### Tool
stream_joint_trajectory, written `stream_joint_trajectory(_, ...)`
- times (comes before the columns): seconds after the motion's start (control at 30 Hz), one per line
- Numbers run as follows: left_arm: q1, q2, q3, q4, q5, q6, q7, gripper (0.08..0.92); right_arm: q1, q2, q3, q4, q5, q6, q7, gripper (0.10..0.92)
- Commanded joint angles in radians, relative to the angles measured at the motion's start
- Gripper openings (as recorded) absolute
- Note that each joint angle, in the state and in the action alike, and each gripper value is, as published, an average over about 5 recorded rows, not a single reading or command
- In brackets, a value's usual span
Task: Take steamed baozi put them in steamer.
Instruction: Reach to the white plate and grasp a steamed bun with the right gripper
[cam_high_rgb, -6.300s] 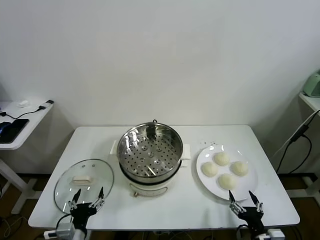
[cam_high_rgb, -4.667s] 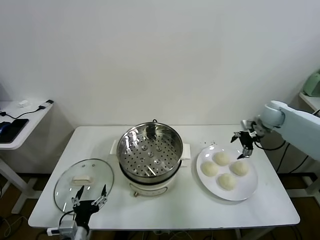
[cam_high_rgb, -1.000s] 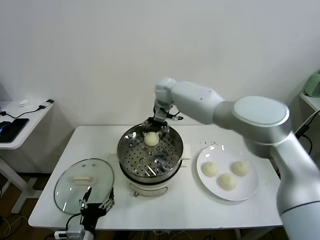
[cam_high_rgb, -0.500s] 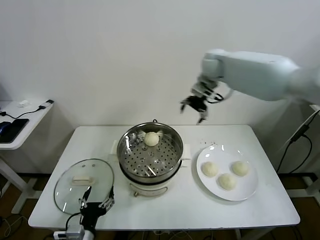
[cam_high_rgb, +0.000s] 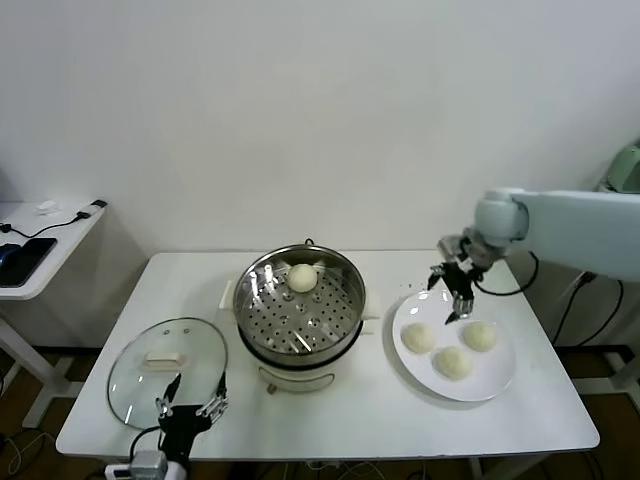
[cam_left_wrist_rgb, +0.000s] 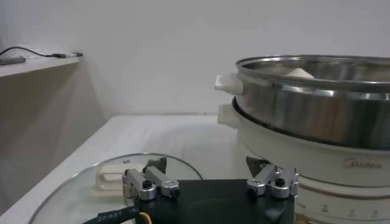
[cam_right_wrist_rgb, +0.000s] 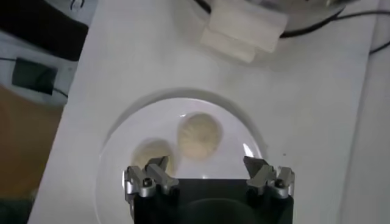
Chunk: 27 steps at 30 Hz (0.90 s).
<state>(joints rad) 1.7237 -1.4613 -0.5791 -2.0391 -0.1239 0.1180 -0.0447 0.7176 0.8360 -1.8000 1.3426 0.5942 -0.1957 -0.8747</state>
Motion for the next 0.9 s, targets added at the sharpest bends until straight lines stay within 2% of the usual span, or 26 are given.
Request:
stream_joint_trajectory(0.03, 0.005, -0.002, 0.0, 0.004, 0.0, -0.002, -0.001, 0.823, -0.178, -0.034, 0.089, -0.029, 0.002, -0.126, 0.049, 0.823)
stream_joint_trajectory(0.3, 0.012, -0.002, 0.001, 0.01, 0.002, -0.007, -0.003, 0.823, -0.299, 0.028, 0.199, -0.138, -0.018, -0.133, 0.081, 0.823)
stream_joint_trajectory(0.67, 0.009, -0.001, -0.002, 0.012, 0.004, -0.005, -0.001, 0.823, -0.386, 0.07, 0.271, -0.21, -0.061, -0.136, 0.099, 0.819)
stream_joint_trajectory(0.9, 0.004, 0.002, -0.006, 0.014, 0.004, -0.003, -0.002, 0.823, -0.394, 0.082, 0.293, -0.228, -0.058, -0.133, 0.098, 0.724)
